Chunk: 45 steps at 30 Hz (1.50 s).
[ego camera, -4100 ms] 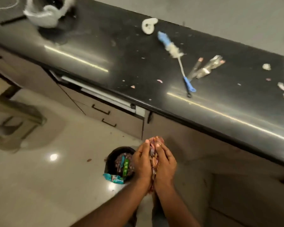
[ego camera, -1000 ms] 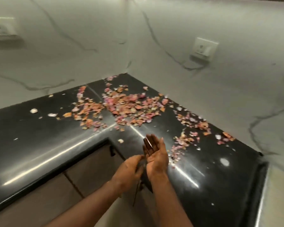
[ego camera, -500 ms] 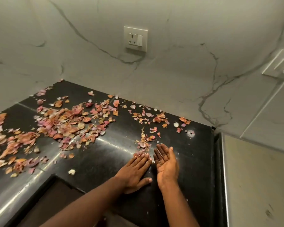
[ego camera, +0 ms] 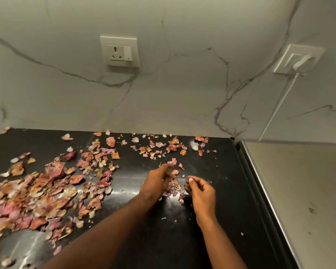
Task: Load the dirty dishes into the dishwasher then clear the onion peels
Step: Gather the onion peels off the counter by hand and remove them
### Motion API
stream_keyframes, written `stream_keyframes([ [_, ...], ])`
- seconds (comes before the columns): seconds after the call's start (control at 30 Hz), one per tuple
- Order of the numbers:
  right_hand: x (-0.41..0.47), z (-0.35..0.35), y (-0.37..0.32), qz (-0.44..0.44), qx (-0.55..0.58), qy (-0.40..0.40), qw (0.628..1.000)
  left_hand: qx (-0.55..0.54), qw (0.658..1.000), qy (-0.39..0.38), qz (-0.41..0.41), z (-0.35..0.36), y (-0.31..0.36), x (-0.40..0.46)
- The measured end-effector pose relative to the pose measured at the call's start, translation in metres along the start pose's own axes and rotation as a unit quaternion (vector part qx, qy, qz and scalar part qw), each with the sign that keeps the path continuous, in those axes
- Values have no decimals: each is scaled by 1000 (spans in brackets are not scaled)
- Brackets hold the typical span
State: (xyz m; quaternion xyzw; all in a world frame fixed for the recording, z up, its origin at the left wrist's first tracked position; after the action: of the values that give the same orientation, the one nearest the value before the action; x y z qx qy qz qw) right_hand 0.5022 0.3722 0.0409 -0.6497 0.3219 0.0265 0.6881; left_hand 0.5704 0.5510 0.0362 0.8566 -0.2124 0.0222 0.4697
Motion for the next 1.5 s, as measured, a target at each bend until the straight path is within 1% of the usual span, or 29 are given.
stream_keyframes([
  [0.07,-14,8,4,-90,-115,-1,989,-34,999,33,-16,-6,-12,2],
  [0.13,-29,26,17,-164,-216,-32,962,-56,996,64,-20,-12,-21,5],
  [0.17,-37,36,26,-199,-265,-54,942,-70,994,79,-25,-14,-26,6],
  [0.23,-51,60,44,-257,-368,-127,885,-109,986,114,-46,-17,-36,6],
  [0.3,-65,83,61,-300,-458,-210,810,-141,977,146,-71,-20,-43,7],
  [0.33,-71,93,68,-317,-503,-238,768,-152,972,156,-84,-22,-47,7],
  [0.37,-75,100,73,-329,-544,-254,728,-168,968,160,-99,-23,-51,7],
  [0.4,-76,105,79,-334,-579,-262,696,-191,962,157,-113,-24,-54,6],
  [0.43,-75,107,83,-337,-601,-261,676,-215,958,144,-123,-24,-59,4],
  [0.47,-73,109,84,-339,-612,-256,667,-234,956,131,-122,-25,-61,2],
  [0.53,-60,109,79,-336,-621,-237,668,-251,956,111,-106,-27,-64,-3],
  [0.6,-37,105,66,-323,-634,-199,674,-277,948,123,-100,-30,-66,-5],
  [0.7,1,90,41,-284,-646,-133,696,-301,936,140,-116,-31,-66,-6],
  [0.73,11,86,35,-265,-647,-132,703,-304,934,142,-119,-30,-67,-7],
  [0.77,20,83,29,-245,-637,-142,717,-304,934,144,-119,-30,-68,-7],
  [0.8,26,80,20,-227,-607,-157,745,-300,935,145,-118,-29,-69,-7],
  [0.83,31,77,9,-215,-556,-167,785,-295,937,148,-117,-29,-70,-7],
  [0.87,33,72,-6,-213,-494,-164,827,-294,937,150,-114,-30,-71,-6],
  [0.9,36,65,-18,-214,-439,-148,860,-296,936,154,-114,-30,-72,-6],
  [0.93,39,58,-29,-212,-399,-122,883,-300,934,159,-114,-30,-72,-6],
  [0.97,41,51,-37,-207,-373,-102,899,-305,930,169,-115,-30,-72,-7],
  [1.03,43,44,-46,-205,-348,-84,911,-313,923,190,-115,-31,-73,-7],
  [1.13,43,44,-46,-206,-350,-77,911,-312,918,216,-118,-31,-77,-9],
  [1.2,39,48,-37,-204,-370,-100,901,-319,909,238,-128,-33,-78,-12],
  [1.27,33,53,-26,-183,-394,-142,889,-323,899,260,-140,-35,-77,-15],
  [1.3,31,53,-21,-165,-390,-160,891,-325,897,263,-145,-36,-75,-16],
  [1.37,29,49,-15,-135,-358,-178,907,-331,895,258,-149,-35,-72,-18],
  [1.43,29,42,-17,-129,-346,-170,914,-331,897,253,-146,-35,-70,-19],
  [1.5,34,31,-19,-101,-355,-161,915,-331,899,251,-143,-36,-69,-19],
])
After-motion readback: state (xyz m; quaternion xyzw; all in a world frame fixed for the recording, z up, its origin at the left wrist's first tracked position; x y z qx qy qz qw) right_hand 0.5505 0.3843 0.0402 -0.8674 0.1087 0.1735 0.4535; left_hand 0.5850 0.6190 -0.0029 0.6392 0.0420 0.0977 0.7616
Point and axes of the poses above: each hand's wrist, its own x-axis towards the middle knuckle, its own z-axis out of the palm, y = z × x, the point moved 6 cm from there along x, towards the middle knuckle, and after that the axes turned 14 degrees about z, right-handed, at the moved point
